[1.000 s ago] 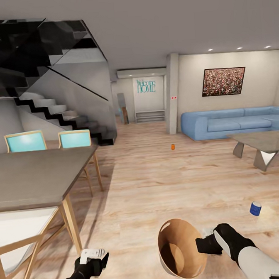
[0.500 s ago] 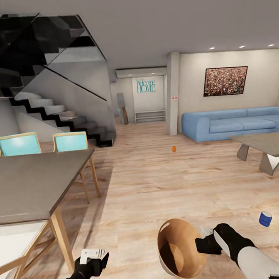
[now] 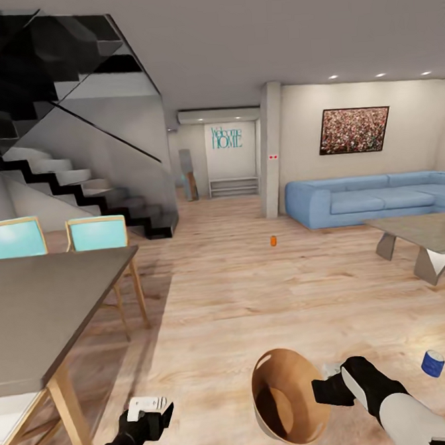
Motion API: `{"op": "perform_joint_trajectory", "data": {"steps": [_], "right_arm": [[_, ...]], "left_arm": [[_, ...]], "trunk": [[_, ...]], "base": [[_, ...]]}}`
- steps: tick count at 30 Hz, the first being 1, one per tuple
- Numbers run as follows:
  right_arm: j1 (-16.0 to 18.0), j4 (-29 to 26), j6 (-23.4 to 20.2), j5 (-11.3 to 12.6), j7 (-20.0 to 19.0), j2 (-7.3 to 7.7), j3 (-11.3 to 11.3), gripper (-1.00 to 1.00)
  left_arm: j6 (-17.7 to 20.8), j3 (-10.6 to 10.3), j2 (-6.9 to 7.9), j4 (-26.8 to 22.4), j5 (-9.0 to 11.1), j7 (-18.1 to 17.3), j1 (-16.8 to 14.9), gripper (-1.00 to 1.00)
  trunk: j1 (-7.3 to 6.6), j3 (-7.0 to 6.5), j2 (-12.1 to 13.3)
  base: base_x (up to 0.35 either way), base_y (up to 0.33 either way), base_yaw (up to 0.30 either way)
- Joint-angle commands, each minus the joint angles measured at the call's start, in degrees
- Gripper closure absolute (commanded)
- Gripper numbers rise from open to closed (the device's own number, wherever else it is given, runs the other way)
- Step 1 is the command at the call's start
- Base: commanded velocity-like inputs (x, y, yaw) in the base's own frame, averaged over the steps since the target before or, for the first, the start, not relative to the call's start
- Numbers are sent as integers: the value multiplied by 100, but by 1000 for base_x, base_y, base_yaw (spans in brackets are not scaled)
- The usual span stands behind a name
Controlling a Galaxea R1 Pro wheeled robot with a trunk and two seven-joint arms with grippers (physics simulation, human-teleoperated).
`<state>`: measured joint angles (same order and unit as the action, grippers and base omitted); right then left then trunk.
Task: Put the three can of soda from the living room inside the tash can in the kitchen.
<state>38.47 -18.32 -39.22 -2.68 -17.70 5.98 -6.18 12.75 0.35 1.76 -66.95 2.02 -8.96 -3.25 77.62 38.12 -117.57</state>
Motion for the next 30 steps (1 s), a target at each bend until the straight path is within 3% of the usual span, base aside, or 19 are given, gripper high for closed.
{"op": "perform_joint_trajectory", "data": {"steps": [1, 10, 30], "right_arm": [[3, -5, -18, 135, -49, 0, -36, 100], [3, -5, -17, 136, -49, -7, -34, 100], [3, -5, -7, 136, -54, -31, -32, 100]], "left_arm": [[0, 0, 0, 0, 0, 0, 0, -100], [0, 0, 0, 1, 0, 0, 0, -100], [0, 0, 0, -2, 17, 0, 0, -100]], "trunk": [[0, -5, 0], [0, -49, 0], [0, -56, 0]], "base": [[322, 0, -204], [322, 0, -186], [322, 0, -11]]}}
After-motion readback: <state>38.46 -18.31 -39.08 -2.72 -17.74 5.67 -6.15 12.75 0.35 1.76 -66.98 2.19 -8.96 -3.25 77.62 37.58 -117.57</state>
